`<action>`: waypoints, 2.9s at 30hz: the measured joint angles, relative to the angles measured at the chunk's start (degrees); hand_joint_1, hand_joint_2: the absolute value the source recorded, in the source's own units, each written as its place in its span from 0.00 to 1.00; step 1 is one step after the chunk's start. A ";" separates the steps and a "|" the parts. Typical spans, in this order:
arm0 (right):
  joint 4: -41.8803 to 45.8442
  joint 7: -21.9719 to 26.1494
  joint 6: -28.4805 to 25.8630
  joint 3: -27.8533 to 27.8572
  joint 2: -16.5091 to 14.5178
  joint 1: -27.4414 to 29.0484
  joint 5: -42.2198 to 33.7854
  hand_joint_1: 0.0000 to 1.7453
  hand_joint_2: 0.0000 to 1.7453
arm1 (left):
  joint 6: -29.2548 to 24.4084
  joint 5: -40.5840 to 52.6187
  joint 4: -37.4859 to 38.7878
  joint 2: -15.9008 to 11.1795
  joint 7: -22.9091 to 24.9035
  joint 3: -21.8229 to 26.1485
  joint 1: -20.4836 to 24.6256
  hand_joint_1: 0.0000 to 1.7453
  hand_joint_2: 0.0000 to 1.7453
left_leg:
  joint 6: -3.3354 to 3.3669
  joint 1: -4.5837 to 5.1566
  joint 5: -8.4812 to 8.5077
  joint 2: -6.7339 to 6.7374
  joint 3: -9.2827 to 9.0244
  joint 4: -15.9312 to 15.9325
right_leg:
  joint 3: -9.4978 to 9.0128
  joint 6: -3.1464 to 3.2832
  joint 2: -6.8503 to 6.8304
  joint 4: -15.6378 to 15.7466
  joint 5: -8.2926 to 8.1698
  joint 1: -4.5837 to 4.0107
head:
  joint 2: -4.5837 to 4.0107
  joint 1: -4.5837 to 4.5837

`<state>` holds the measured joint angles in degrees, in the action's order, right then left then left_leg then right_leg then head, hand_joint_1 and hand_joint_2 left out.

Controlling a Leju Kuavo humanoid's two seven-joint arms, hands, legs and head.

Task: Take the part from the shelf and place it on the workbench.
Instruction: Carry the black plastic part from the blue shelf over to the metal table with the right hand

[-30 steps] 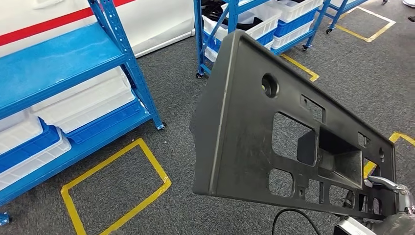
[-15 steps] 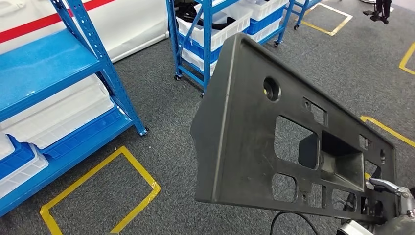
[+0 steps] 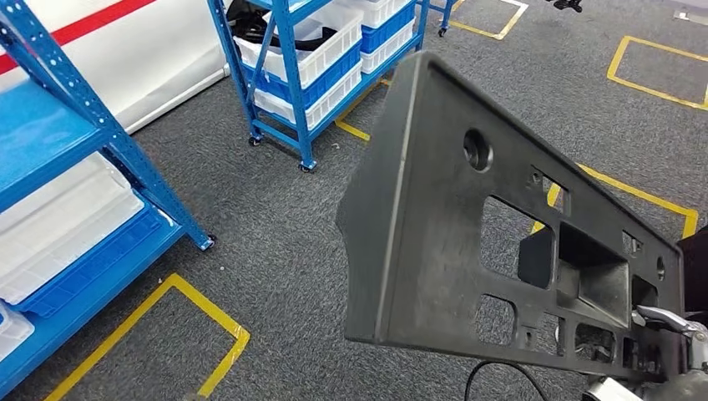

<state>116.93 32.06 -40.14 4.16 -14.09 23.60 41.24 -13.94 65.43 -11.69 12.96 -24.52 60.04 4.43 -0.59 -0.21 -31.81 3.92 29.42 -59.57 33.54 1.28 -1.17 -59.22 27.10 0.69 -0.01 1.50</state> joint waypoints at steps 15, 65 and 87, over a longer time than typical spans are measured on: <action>0.03 0.69 0.00 0.21 -0.46 -0.10 -0.68 1.00 1.00 | -0.05 0.14 0.00 -0.03 -0.23 0.03 0.00 0.00 1.00 | 1.80 -0.57 3.05 -5.80 -0.06 2.75 | 2.02 -1.93 6.19 -1.81 0.00 0.09 | 0.01 0.02; 0.13 0.42 0.01 0.63 -0.60 0.35 -0.20 1.00 1.00 | 0.30 -0.06 0.00 0.22 -0.87 0.18 -0.15 0.00 1.00 | 0.17 -0.07 -6.37 -3.41 5.91 -12.98 | -0.43 0.77 2.19 0.60 0.11 -0.35 | 0.01 0.06; 0.04 -0.32 0.01 0.76 -0.40 0.42 -0.12 1.00 1.00 | -0.30 0.19 0.00 0.18 -1.98 0.22 -0.11 0.00 1.00 | 2.25 0.27 2.30 1.54 0.16 2.07 | -1.01 -1.37 -2.98 -0.08 0.92 -0.98 | 0.01 0.14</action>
<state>116.98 31.75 -40.13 4.93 -14.49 24.02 41.12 -14.24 65.63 -11.69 13.14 -26.50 60.26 4.32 1.66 0.06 -29.51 5.46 29.57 -57.51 32.53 -0.09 -4.15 -59.30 28.02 -0.29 -0.01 1.64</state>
